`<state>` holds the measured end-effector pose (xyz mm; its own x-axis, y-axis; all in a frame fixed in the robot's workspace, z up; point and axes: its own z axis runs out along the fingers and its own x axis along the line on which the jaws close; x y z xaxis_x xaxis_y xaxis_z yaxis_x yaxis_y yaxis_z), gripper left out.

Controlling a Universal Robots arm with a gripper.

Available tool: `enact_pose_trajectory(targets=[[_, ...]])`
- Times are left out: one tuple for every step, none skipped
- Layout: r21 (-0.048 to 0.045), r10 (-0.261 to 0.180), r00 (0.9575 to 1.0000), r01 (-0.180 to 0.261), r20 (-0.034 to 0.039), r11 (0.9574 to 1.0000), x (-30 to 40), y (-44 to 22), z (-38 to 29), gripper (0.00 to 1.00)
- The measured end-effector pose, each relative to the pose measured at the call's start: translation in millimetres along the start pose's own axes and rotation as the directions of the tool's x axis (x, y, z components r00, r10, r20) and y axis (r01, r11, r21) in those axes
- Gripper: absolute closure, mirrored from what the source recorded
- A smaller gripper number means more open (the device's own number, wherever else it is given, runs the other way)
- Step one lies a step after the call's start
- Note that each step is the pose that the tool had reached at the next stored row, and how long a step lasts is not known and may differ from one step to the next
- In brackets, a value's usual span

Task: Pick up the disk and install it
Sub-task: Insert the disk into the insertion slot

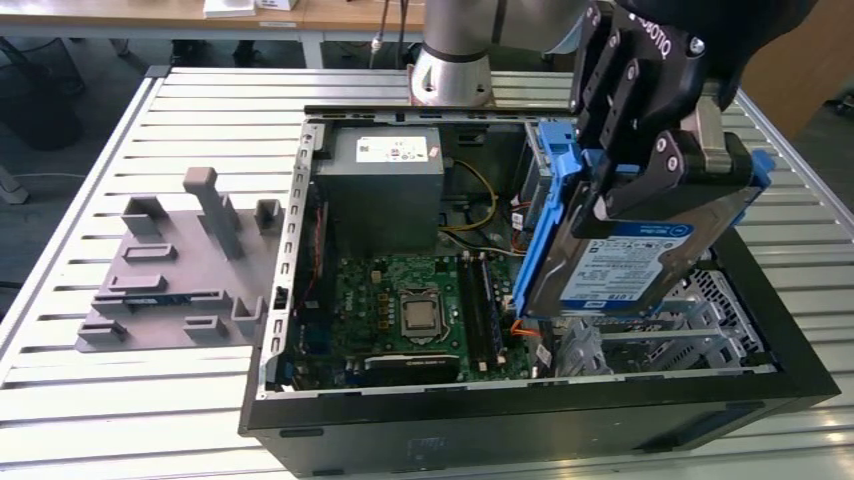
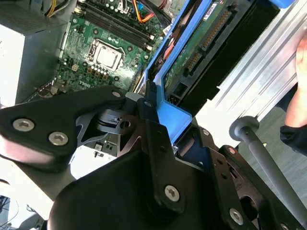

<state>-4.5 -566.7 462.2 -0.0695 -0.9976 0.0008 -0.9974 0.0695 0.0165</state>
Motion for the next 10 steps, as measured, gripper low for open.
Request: enact_pose_trajectory(targets=[[0.0, 0.0, 1.0, 0.0, 0.0, 1.0, -0.1, -1.7, 0.3, 0.64], [0.0, 0.001, 1.0, -0.001, 0.0, 1.0, -0.2, -3.3, 0.7, 0.64], [0.0, 0.001, 1.0, -0.001, 0.0002, 1.0, -0.2, -4.8, 1.3, 0.64], [0.0, 0.001, 1.0, -0.001, 0.0001, 1.0, -0.3, -6.5, 1.8, 0.64], [0.0, 0.001, 1.0, -0.001, 0.0001, 1.0, -0.5, -8.3, 2.4, 0.64], [0.0, 0.001, 1.0, -0.001, 0.0002, 1.0, -0.6, -10.4, 3.0, 0.64], [0.0, 0.001, 1.0, -0.001, 0.0002, 1.0, -0.7, -12.6, 3.6, 0.64], [0.0, 0.001, 1.0, -0.001, 0.0002, 1.0, -0.9, -14.6, 4.2, 0.64], [0.0, 0.001, 1.0, -0.001, 0.0002, 1.0, -1.0, -15.7, 4.6, 0.64], [0.0, 0.001, 1.0, -0.001, 0.0001, 1.0, -1.0, -15.7, 4.6, 0.64]])
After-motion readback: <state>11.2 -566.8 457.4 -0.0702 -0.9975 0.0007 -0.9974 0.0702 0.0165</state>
